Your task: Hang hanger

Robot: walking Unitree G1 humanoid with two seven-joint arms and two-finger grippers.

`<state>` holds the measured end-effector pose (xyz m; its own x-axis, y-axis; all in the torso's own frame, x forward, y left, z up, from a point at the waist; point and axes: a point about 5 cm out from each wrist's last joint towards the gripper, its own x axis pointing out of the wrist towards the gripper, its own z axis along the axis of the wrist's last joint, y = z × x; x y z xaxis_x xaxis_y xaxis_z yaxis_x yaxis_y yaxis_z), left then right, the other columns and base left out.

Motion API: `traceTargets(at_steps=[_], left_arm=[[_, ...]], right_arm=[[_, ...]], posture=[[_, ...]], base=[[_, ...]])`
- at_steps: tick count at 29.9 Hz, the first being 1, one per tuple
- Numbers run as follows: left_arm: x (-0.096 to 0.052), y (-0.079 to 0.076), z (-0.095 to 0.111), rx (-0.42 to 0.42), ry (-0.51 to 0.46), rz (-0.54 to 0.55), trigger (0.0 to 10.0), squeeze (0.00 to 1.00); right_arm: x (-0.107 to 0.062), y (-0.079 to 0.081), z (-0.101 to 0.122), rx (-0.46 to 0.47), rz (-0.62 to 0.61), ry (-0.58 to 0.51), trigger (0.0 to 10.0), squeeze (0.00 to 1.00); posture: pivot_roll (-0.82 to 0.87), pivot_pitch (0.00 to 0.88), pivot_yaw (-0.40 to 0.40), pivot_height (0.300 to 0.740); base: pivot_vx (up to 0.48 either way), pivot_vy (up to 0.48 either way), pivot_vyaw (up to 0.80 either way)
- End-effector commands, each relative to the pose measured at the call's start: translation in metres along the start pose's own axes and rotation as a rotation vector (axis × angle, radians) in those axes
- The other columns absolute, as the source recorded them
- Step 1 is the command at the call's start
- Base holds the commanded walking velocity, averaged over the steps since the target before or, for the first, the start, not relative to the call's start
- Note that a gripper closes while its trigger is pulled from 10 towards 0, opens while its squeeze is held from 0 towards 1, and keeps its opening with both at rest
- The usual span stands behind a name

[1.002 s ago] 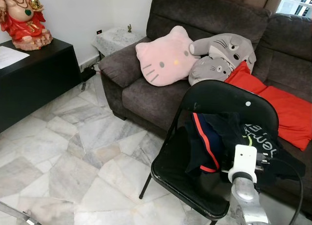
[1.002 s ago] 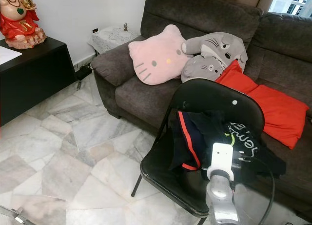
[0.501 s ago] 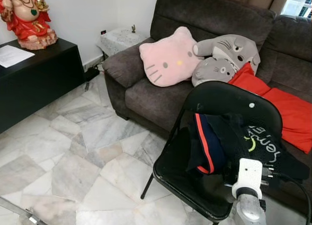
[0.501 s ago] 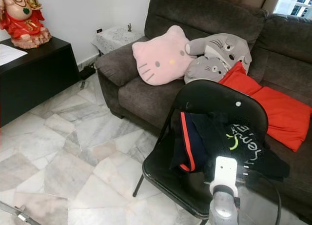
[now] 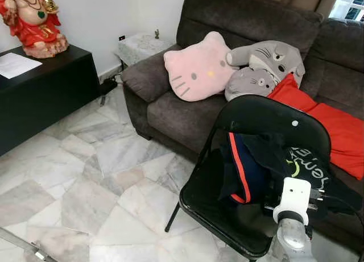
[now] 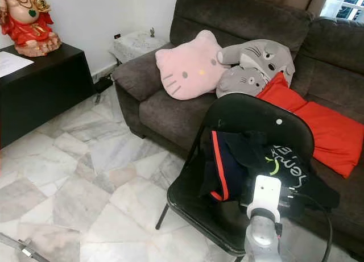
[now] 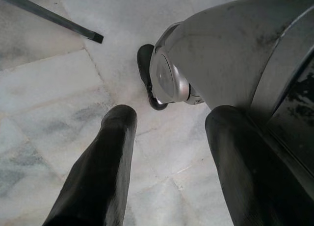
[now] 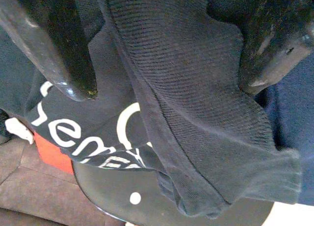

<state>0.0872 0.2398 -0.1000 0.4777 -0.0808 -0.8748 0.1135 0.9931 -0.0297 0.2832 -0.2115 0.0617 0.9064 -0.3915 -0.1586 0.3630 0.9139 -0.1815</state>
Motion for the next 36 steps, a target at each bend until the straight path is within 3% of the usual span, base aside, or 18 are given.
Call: traceTargets(at_steps=[1,11,12,13,14,15,16,17,20,21,22,36], left_arm=[[-0.002,-0.002,-0.009,0.021,0.038,-0.021,10.0,0.0],[-0.002,-0.002,-0.008,0.023,0.036,-0.025,10.0,0.0],[-0.002,-0.002,-0.008,0.023,0.036,-0.025,10.0,0.0],[-0.002,-0.002,-0.008,0.022,0.036,-0.026,10.0,0.0],[-0.002,-0.002,-0.008,0.022,0.037,-0.027,10.0,0.0],[-0.002,-0.002,-0.008,0.022,0.037,-0.027,10.0,0.0],[-0.002,-0.002,-0.008,0.022,0.038,-0.027,10.0,0.0],[-0.002,-0.002,-0.008,0.023,0.038,-0.027,10.0,0.0],[-0.002,-0.002,-0.008,0.022,0.038,-0.027,10.0,0.0],[-0.002,-0.002,-0.008,0.023,0.038,-0.027,10.0,0.0],[-0.002,-0.002,-0.008,0.023,0.038,-0.027,10.0,0.0],[-0.001,-0.003,-0.007,0.021,0.034,-0.029,10.0,0.0]], right_arm=[[0.0,-0.001,-0.003,0.015,-0.002,0.018,0.0,0.0],[-0.003,-0.001,-0.02,-0.019,-0.007,0.123,0.0,0.0],[-0.003,-0.001,-0.021,-0.012,-0.012,0.126,0.4,0.0],[-0.003,-0.001,-0.021,-0.005,-0.014,0.129,1.1,0.0],[-0.003,-0.001,-0.021,-0.002,-0.016,0.129,3.4,0.0],[-0.003,-0.001,-0.02,-0.002,-0.015,0.129,6.8,0.0],[-0.003,-0.001,-0.02,-0.002,-0.014,0.128,6.8,0.0],[-0.002,0.0,-0.019,-0.001,-0.013,0.128,10.0,0.0],[-0.001,0.001,-0.018,0.005,-0.008,0.125,10.0,0.0],[-0.001,0.002,-0.017,0.009,-0.005,0.12,5.6,0.0],[0.0,0.002,-0.016,0.013,-0.001,0.114,0.0,0.0],[0.001,0.001,-0.011,0.017,-0.02,0.085,0.0,0.0]], posture=[[0.01,0.062,-0.04,0.74],[0.0,0.075,-0.04,0.74],[0.0,0.077,-0.04,0.74],[0.0,0.078,-0.039,0.74],[0.0,0.078,-0.04,0.74],[0.0,0.079,-0.039,0.74],[0.0,0.08,-0.04,0.74],[0.0,0.081,-0.04,0.74],[0.0,0.081,-0.04,0.74],[0.0,0.082,-0.04,0.74],[0.01,0.083,-0.04,0.74],[0.0,0.082,-0.042,0.74]], base=[[0.0,0.0,0.0],[0.0,0.0,0.0],[0.0,0.0,0.0],[0.0,0.0,0.0],[0.0,0.0,0.0],[0.0,0.0,0.0],[0.0,0.0,0.0],[0.0,0.0,0.0],[0.0,0.0,0.0],[0.0,0.0,0.0],[0.0,0.0,0.0],[0.0,0.0,0.0]])
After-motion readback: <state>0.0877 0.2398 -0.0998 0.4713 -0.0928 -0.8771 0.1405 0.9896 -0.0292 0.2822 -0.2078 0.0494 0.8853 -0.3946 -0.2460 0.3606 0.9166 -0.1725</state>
